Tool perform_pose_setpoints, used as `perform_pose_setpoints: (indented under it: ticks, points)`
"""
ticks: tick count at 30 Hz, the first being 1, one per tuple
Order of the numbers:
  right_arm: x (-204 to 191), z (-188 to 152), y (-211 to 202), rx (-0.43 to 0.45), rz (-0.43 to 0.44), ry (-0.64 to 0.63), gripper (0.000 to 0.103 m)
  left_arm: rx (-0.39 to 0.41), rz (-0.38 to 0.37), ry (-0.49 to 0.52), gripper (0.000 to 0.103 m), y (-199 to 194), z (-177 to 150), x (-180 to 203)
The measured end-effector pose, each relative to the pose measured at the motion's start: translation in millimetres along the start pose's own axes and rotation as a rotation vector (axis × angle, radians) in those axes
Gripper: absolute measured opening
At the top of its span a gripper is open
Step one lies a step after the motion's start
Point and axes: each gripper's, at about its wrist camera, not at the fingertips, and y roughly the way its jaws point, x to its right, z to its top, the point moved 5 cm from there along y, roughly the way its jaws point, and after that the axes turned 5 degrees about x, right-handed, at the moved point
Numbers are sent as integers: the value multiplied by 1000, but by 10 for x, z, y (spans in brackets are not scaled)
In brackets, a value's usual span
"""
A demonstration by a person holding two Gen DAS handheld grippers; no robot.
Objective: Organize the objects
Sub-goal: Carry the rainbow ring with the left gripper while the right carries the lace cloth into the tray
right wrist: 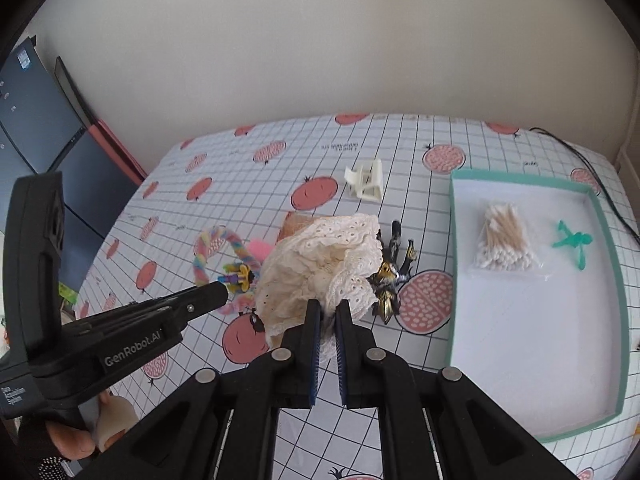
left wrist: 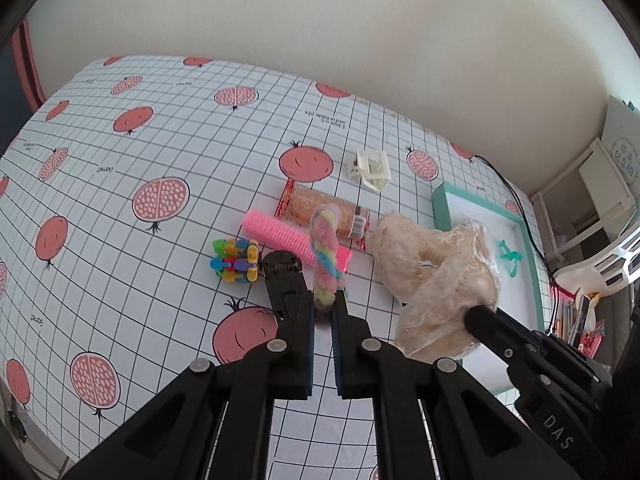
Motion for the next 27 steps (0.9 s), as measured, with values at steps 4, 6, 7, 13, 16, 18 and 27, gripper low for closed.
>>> perform_pose_setpoints:
  ticks: [4, 6, 7, 13, 16, 18, 27]
  points:
    - [53, 45, -75, 19, -31, 17, 7, 23, -7, -2, 7, -61, 37, 28]
    - [88, 49, -79, 18, -44, 18, 7, 30, -13, 2, 7, -80, 50, 59]
    - [104, 49, -81, 19, -49, 18, 7, 34, -14, 4, 7, -88, 48, 75]
    - [332, 70, -127, 25, -93, 28, 7, 38, -25, 47, 7, -88, 43, 276]
    - [557, 79, -196, 38, -128, 57, 7, 38, -41, 70, 7, -74, 19, 442]
    - [747, 82, -257, 48, -158, 78, 7, 38, -54, 90, 7, -56, 9, 589]
    - [1519, 102, -657, 107, -276, 147, 7, 57, -99, 195, 7, 48, -48, 1205]
